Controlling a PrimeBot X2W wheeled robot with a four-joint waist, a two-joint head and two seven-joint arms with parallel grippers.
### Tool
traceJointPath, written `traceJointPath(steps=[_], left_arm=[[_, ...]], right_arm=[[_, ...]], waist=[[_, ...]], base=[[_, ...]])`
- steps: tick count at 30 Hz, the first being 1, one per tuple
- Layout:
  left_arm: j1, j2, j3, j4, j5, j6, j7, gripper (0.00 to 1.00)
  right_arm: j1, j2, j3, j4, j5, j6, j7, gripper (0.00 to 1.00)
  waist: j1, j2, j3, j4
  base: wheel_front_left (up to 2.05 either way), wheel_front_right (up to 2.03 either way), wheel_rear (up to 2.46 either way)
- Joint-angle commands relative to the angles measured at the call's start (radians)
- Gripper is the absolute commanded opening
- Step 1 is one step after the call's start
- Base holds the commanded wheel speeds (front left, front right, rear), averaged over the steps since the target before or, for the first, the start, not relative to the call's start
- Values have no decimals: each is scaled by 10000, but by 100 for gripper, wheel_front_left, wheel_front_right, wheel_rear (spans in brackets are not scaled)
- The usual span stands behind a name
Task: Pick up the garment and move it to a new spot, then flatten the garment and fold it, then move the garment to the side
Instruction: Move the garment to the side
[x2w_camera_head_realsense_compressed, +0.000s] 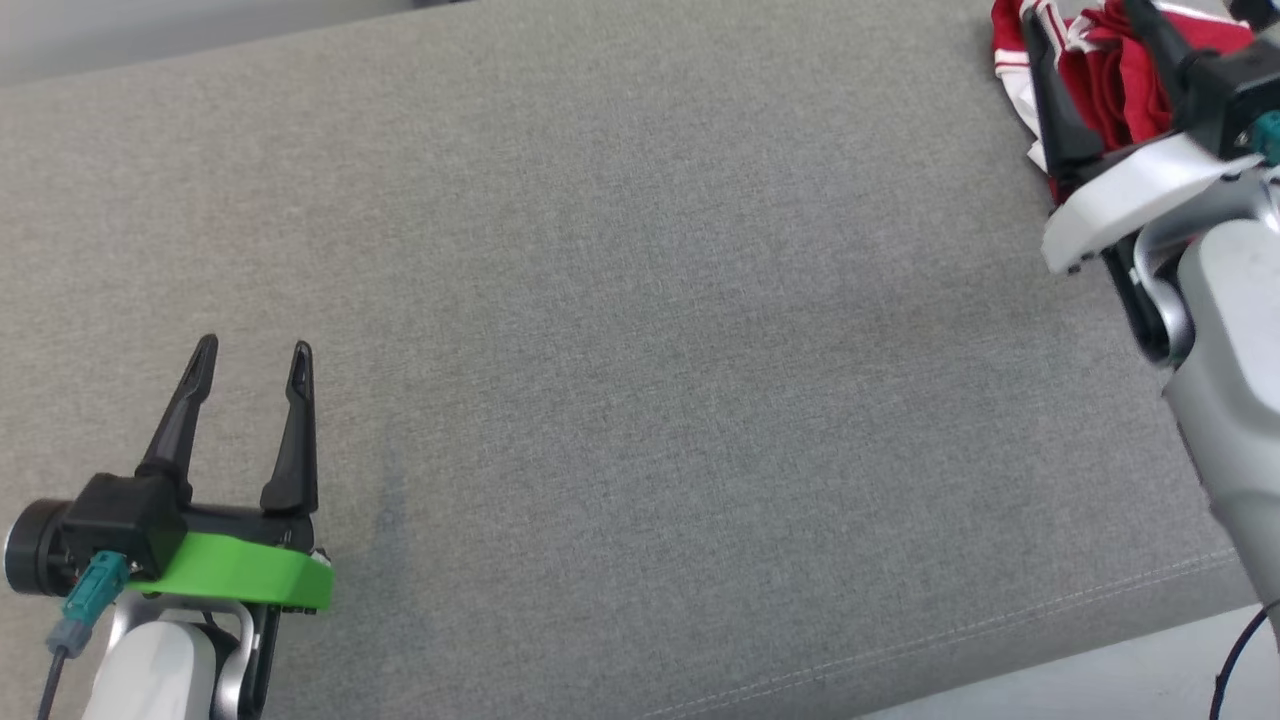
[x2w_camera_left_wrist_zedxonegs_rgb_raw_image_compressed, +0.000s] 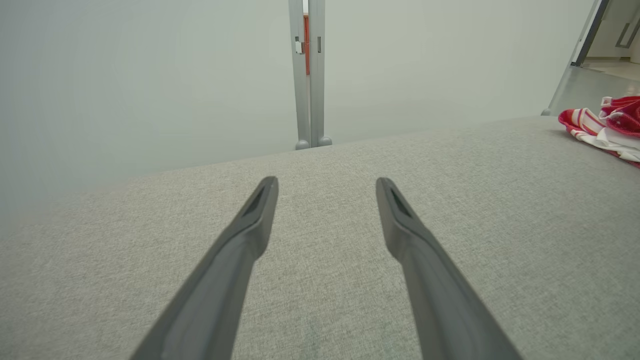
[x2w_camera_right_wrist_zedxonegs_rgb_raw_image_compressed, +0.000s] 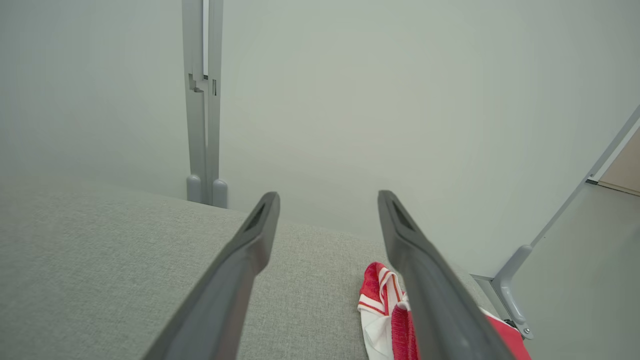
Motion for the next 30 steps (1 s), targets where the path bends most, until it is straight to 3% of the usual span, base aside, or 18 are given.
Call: traceJointPath(steps=[1, 13, 30], left_arm=[[233, -77, 20, 81, -59, 80, -61, 100], [944, -345, 108, 409, -162, 206, -144, 100], [1214, -541, 260, 959, -282, 235, -144, 100]], right_arm=[[532, 116, -139, -261, -78, -22, -33, 100], [3711, 1679, -1317, -2100, -505, -22, -36, 100], [6697, 2624, -2361, -3542, -925, -20, -35, 100]], waist=[[1, 0, -967, 487], [1, 0, -1971, 867], [1, 0, -2726, 1258]], base=[[0, 0, 0], [0, 0, 0], [0, 0, 0]])
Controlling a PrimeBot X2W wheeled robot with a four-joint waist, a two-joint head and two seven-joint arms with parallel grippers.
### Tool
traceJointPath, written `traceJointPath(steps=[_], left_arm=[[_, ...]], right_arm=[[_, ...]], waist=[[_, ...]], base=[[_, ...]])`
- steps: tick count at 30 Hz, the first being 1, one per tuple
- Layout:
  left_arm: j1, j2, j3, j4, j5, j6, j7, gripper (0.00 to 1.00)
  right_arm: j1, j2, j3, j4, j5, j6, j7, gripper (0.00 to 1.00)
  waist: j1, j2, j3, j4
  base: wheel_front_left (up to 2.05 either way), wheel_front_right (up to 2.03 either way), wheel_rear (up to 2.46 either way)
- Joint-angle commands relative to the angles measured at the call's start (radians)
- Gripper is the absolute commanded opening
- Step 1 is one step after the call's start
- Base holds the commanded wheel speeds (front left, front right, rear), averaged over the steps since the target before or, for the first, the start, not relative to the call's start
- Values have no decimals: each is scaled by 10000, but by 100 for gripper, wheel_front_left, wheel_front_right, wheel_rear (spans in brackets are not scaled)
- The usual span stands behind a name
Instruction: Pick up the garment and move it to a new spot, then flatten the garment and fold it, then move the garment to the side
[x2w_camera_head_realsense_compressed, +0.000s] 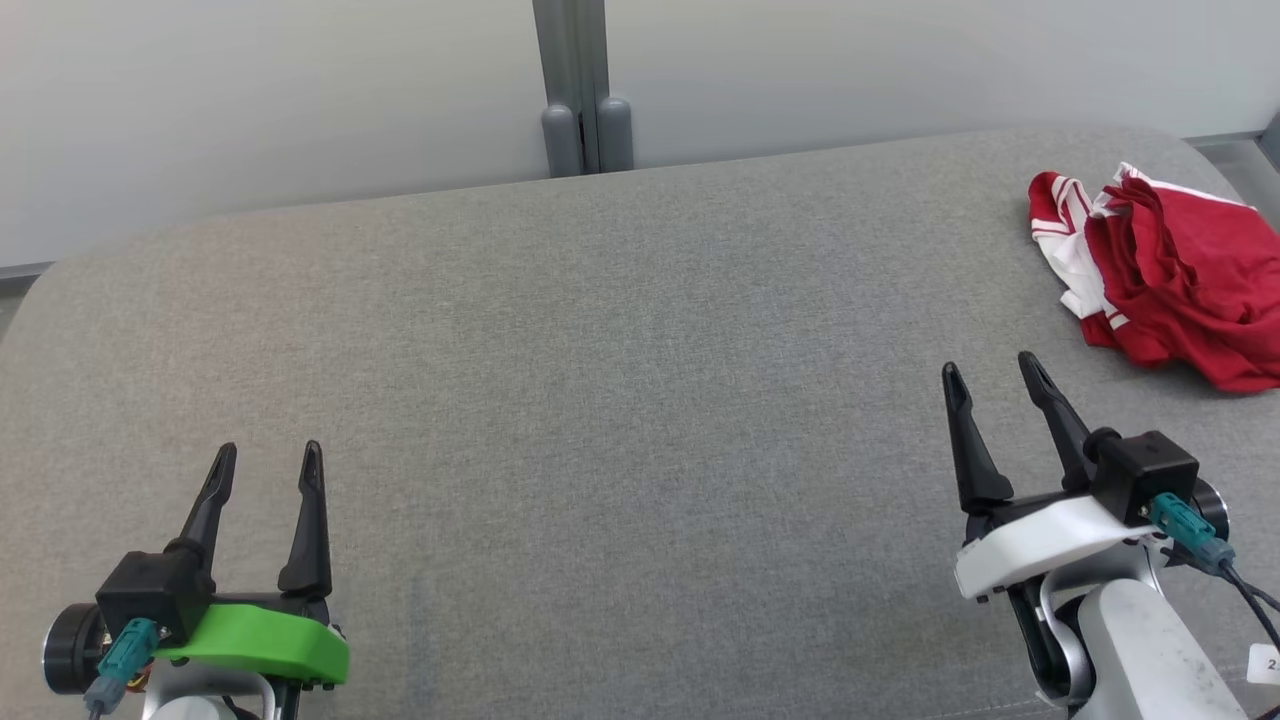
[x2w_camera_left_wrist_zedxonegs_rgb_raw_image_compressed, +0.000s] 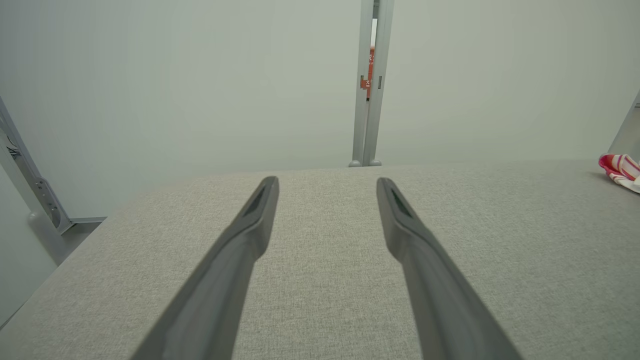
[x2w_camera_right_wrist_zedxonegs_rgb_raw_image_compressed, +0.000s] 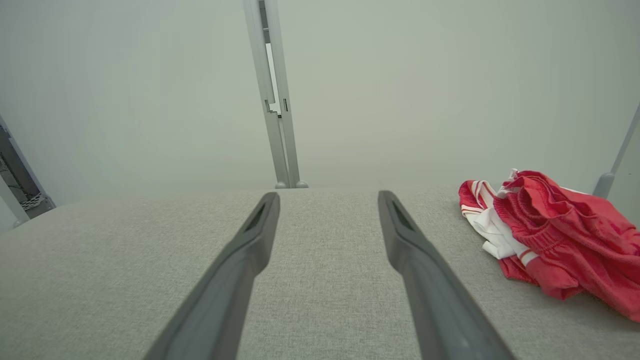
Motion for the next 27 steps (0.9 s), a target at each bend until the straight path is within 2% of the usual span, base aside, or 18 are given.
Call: traceJointPath(steps=[1, 10, 27], left_arm=[[138, -11, 56, 39, -121, 24, -43, 100], [263, -104, 277, 146, -85, -41, -45, 100], [197, -225, 453, 440, 47, -213, -46, 100]], right_arm=[[272, 69, -73, -117, -101, -18, -33, 100], [1084, 354, -497, -583, -219, -18, -31, 100], [1516, 690, -708, -877, -283, -18, -31, 100]], waist=[[1, 0, -110, 112], [1, 0, -347, 477], [1, 0, -434, 813]], base=[[0, 0, 0], [0, 0, 0], [0, 0, 0]])
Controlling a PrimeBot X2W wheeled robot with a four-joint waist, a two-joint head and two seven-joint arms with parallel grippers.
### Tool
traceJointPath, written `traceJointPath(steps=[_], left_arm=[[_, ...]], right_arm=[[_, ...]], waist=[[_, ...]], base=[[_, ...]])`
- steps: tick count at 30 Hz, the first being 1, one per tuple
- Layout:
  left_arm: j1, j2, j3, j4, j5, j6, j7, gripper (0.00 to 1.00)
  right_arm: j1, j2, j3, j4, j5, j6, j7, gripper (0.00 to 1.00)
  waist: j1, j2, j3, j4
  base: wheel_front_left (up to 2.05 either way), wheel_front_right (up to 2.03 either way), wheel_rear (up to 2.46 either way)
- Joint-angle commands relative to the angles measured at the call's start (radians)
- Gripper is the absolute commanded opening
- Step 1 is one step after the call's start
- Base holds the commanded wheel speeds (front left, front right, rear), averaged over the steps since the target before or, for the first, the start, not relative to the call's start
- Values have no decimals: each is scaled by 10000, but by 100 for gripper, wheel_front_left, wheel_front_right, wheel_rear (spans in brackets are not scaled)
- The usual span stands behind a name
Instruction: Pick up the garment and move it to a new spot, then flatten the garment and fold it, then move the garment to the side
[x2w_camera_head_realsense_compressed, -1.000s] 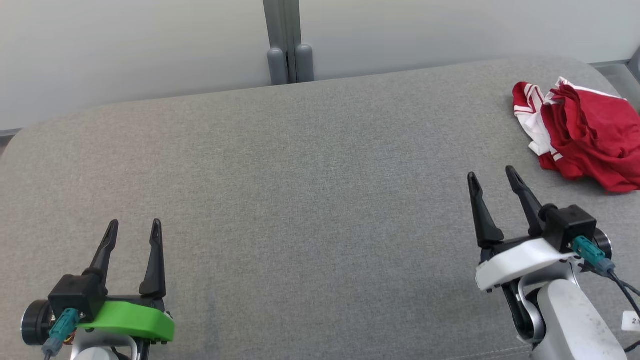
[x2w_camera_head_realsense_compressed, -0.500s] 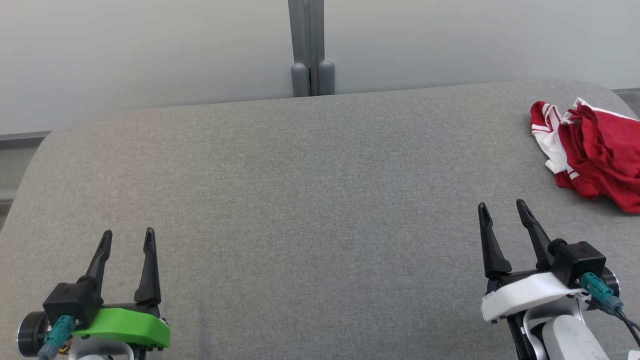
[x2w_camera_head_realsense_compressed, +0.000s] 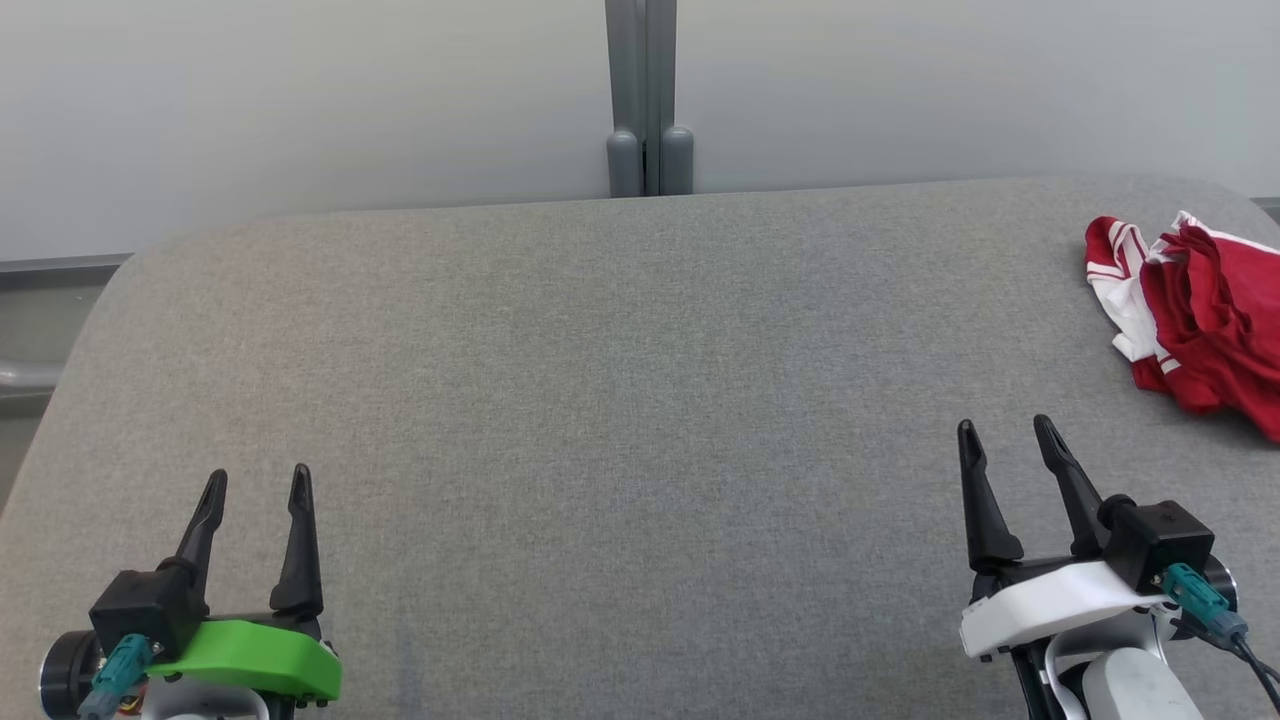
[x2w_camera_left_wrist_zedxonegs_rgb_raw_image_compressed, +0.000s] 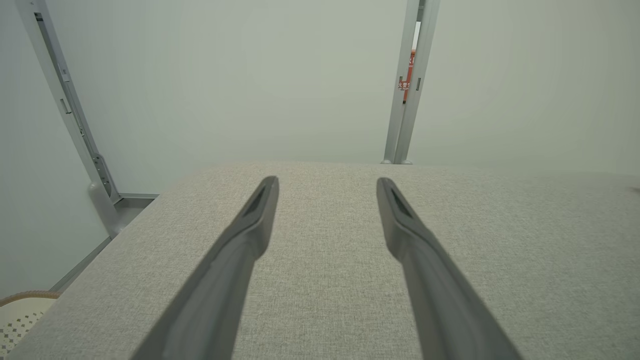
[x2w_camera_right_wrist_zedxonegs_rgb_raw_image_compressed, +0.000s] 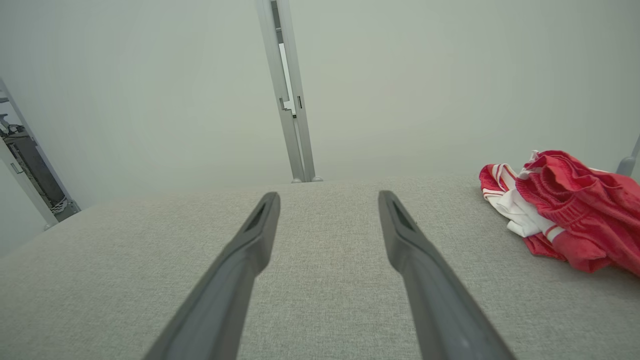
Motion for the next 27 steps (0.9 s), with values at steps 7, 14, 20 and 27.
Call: traceJointPath(steps=[7, 14, 20, 27], left_arm=[[-45, -63, 129, 35, 68, -105, -46, 100], [-10, -133, 197, 9, 25, -126, 2, 0], [32, -312, 251, 349, -453, -148, 237, 0], [-27, -439, 402, 303, -1678, -207, 582, 0]], right_arm=[[118, 49, 10, -3, -29, -18, -27, 100], [40, 75, 13, 45, 6, 0, 0, 0], [153, 120, -39, 345, 552, 2, 157, 0], [76, 117, -174, 366, 1897, 1, 516, 0]], waist=[[1, 0, 1, 1], [1, 0, 1, -25], [1, 0, 5, -38], [1, 0, 15, -69]], base=[[0, 0, 0], [0, 0, 0], [0, 0, 0], [0, 0, 0]])
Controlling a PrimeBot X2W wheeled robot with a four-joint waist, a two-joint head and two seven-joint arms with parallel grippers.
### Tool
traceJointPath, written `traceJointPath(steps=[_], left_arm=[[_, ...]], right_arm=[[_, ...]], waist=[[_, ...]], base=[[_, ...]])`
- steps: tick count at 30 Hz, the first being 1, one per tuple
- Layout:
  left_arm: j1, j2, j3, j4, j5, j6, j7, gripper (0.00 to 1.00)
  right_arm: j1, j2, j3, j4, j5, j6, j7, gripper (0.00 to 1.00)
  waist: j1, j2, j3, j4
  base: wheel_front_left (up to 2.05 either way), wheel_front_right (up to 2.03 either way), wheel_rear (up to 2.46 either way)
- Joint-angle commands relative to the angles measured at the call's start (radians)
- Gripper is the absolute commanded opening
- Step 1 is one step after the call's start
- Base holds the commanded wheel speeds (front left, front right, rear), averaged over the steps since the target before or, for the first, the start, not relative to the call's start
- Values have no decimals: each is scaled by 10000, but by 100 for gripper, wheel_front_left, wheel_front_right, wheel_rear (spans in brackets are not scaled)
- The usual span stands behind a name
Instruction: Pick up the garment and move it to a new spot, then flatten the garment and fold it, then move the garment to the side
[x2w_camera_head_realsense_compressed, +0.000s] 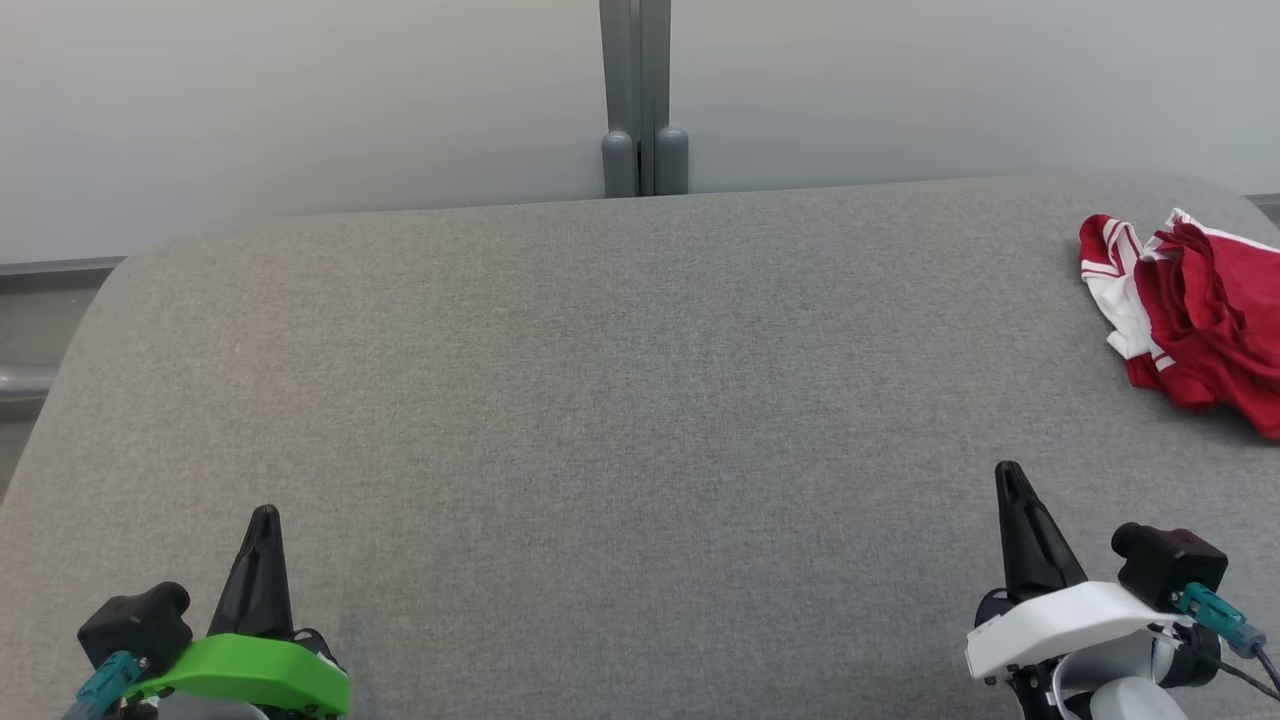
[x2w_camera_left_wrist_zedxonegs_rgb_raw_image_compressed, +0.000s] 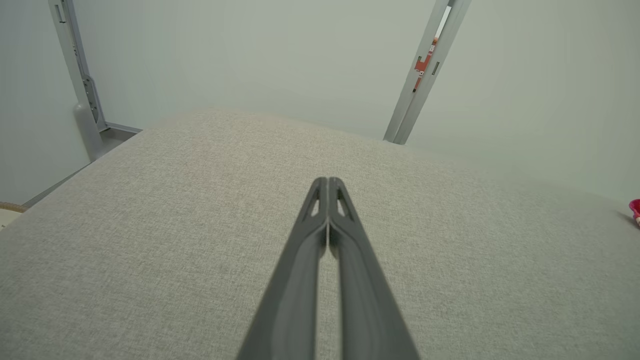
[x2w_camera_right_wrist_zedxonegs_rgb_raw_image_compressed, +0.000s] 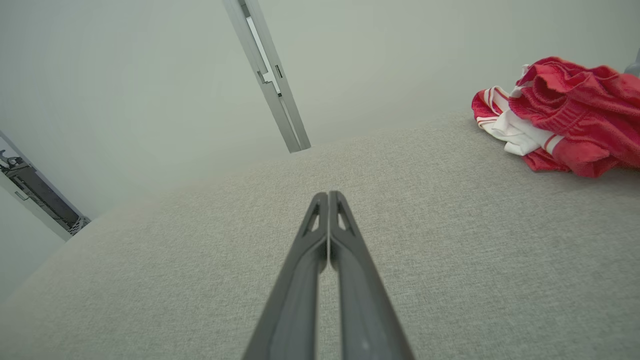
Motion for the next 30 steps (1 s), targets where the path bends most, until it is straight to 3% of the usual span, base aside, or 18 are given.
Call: traceJointPath(steps=[1, 30], left_arm=[[-237, 23, 108, -192, -437, -52, 95, 0], [-463, -396, 601, -324, -4473, -246, 1217, 0]], right_arm=[[-234, -35, -72, -130, 441, -1, 100, 0], [-503, -46, -501, -45, 4863, -5, 1272, 0]], waist=[[0, 0, 2, -6], [0, 0, 43, -135]], base=[[0, 0, 0], [0, 0, 0]])
